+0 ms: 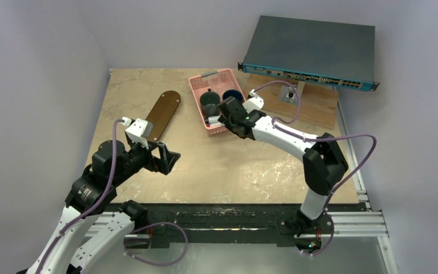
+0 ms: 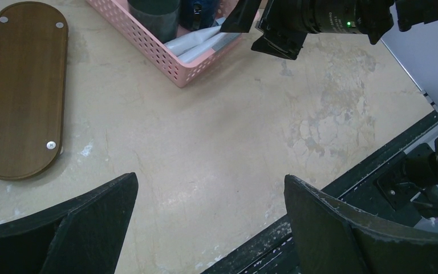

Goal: Prepare toiletry sets of a toothbrush and toothpaste on the tray

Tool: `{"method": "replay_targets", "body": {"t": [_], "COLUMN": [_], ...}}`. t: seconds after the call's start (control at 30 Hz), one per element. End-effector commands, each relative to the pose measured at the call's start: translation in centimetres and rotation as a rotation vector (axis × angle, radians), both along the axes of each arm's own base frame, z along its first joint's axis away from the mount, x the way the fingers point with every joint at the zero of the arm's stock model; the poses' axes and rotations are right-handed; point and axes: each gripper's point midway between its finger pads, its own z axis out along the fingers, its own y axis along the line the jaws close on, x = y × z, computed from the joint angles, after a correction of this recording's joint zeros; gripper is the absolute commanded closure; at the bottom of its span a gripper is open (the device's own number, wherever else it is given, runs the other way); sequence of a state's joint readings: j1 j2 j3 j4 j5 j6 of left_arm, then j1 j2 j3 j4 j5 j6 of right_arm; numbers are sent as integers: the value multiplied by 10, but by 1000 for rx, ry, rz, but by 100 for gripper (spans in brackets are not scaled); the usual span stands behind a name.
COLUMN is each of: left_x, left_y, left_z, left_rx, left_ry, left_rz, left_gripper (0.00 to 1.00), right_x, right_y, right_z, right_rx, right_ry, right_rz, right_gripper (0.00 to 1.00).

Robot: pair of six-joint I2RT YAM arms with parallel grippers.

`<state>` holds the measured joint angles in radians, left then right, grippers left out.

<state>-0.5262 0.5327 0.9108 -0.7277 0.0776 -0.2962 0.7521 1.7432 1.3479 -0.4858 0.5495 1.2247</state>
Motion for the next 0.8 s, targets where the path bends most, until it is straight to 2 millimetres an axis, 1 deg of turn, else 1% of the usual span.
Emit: {"method": "replay_targets", "body": {"t": [0.0,0.13,0.47,0.77], "left_x": [-2,-2,-3,-4], "left_y": [-6,-7,-11,-13], "left_z": [8,8,7,8], "left_rx": [-25,-30,-38,-43], "left_ry": [-16,-15,-8,-7], "left_rz": [-27,-35,-55,-64], "left_gripper": [0,0,0,0], "right_x": [12,20,31,33], "right_y": [-2,-1,4,8], "right_z": [7,4,-4,-14], "right_rx": [30,38,33,22], "right_ry": [-27,-33,-20,1], "right_rz": [-127,-174,-237,-236], "right_gripper": [32,37,44,47]}}
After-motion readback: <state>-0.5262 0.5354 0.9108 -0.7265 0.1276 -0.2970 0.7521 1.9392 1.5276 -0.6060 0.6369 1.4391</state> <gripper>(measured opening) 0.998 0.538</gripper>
